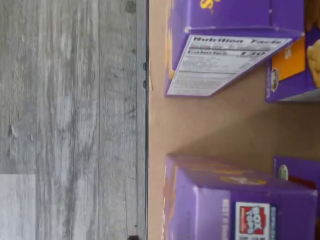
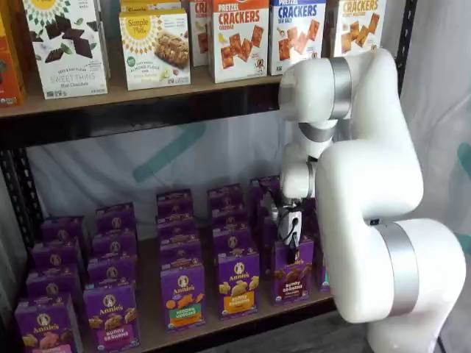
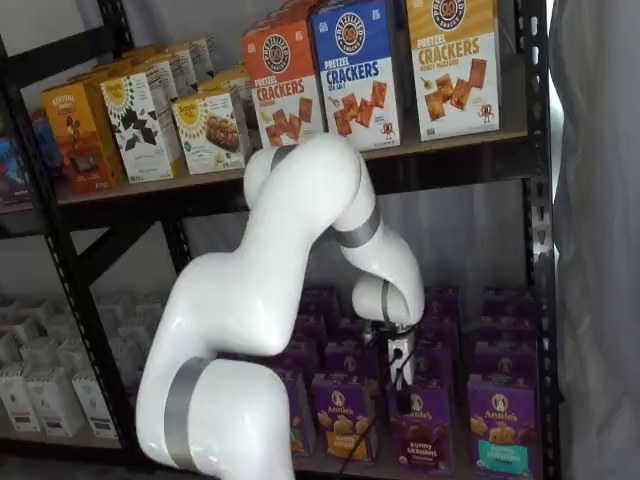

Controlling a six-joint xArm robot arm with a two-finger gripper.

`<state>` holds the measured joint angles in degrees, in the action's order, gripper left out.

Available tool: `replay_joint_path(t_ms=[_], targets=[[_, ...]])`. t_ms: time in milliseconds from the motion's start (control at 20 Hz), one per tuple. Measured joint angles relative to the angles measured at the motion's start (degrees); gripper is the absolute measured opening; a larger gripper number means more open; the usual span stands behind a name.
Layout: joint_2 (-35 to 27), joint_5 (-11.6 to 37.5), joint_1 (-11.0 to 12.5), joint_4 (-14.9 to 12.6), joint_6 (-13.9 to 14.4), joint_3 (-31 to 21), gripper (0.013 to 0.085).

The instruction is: Pick up the purple box with a brown patch in the center, on the bottom shelf, the fifth box from the left

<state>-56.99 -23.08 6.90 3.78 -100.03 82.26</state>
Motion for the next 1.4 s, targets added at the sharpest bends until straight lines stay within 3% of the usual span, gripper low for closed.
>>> replay_joint_path(t_ms=[200, 500, 600, 900, 1300, 1400], targets=[[-1.19, 1.17, -0.10, -1.04, 1.00, 0.42, 0.0850], [-1.84, 2.35, -0.24, -0.15, 0.31, 0.54, 0.0850], [-1.99, 2.53, -0.27, -0.33, 0.49, 0.60, 0.0770], [-2.22, 2.29, -0.26, -0.14, 0.30, 0.91, 0.0650], [-2.31, 2.40, -0.02, -0.97, 0.84, 0.88, 0.0650], [-2.32, 2.40, 0.03, -1.31, 1.10, 0.86, 0.0610]])
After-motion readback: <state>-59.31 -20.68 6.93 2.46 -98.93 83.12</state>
